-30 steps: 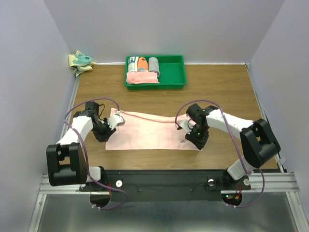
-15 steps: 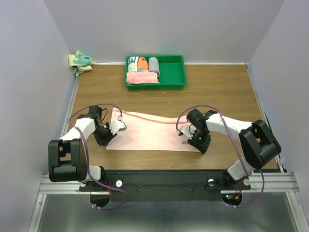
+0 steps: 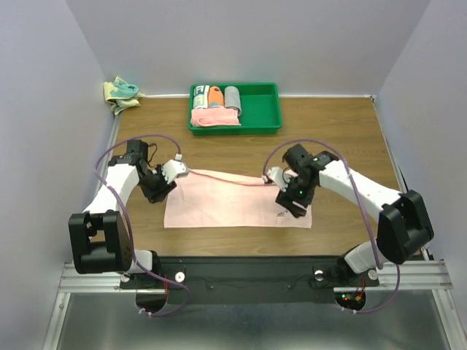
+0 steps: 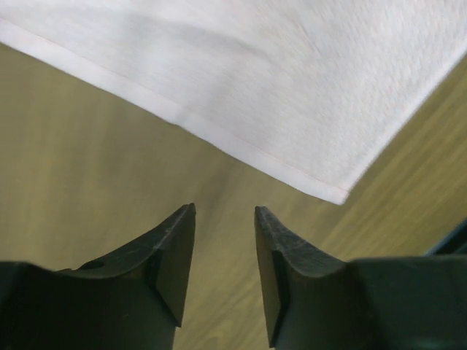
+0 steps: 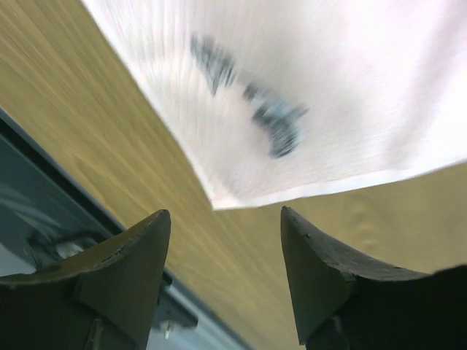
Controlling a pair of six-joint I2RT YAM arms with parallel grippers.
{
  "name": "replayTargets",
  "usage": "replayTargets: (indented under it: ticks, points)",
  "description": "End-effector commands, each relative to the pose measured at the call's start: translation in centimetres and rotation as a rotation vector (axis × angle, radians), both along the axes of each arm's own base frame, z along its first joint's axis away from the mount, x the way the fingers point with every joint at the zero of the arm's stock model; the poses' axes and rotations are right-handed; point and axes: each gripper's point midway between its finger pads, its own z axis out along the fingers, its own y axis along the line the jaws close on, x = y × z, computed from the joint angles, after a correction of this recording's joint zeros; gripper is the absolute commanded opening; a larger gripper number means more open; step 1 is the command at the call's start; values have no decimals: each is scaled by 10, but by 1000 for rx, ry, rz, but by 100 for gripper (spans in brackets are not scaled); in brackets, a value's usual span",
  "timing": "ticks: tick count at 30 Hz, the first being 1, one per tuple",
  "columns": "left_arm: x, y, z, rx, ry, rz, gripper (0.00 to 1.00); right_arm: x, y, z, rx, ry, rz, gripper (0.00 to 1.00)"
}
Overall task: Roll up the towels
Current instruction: Flatten the towel
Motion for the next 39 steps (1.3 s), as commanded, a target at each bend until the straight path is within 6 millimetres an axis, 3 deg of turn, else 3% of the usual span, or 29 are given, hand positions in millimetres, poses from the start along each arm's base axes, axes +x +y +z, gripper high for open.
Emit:
replayTargets:
  ticks: [1, 3, 5, 6, 9, 10, 11, 14, 16, 24, 25, 28, 39]
  points:
    - [41, -26, 46, -152, -123, 32, 52, 29, 44, 67, 237, -155, 4, 68]
    - [56, -31, 49, -188, -136, 77, 52, 51, 51, 84, 263, -234, -32, 66]
    - [68, -37, 50, -221, -137, 95, 52, 76, 48, 87, 262, -277, -90, 62]
    - [75, -39, 51, -237, -146, 116, 52, 94, 40, 94, 271, -307, -141, 60]
    - [86, -46, 49, -265, -155, 145, 52, 135, 17, 86, 277, -283, -283, 56]
    - [88, -48, 48, -271, -157, 150, 52, 152, 14, 96, 294, -308, -313, 55]
    - [94, -50, 48, -274, -177, 155, 52, 164, 8, 82, 275, -278, -349, 52]
    - [97, -49, 42, -271, -178, 190, 52, 194, -7, 67, 224, -291, -422, 46]
    - [101, -47, 37, -265, -180, 216, 52, 206, -7, 62, 217, -301, -448, 45]
    - [114, -44, 25, -259, -172, 273, 51, 215, -2, 18, 195, -229, -466, 43]
    - [114, -54, 25, -262, -166, 249, 51, 215, -2, 15, 192, -227, -467, 43]
    - [115, -54, 16, -256, -142, 256, 51, 217, -4, 3, 178, -227, -473, 45]
    - [96, -50, -13, -203, -81, 262, 49, 219, -21, -40, 85, -274, -485, 43]
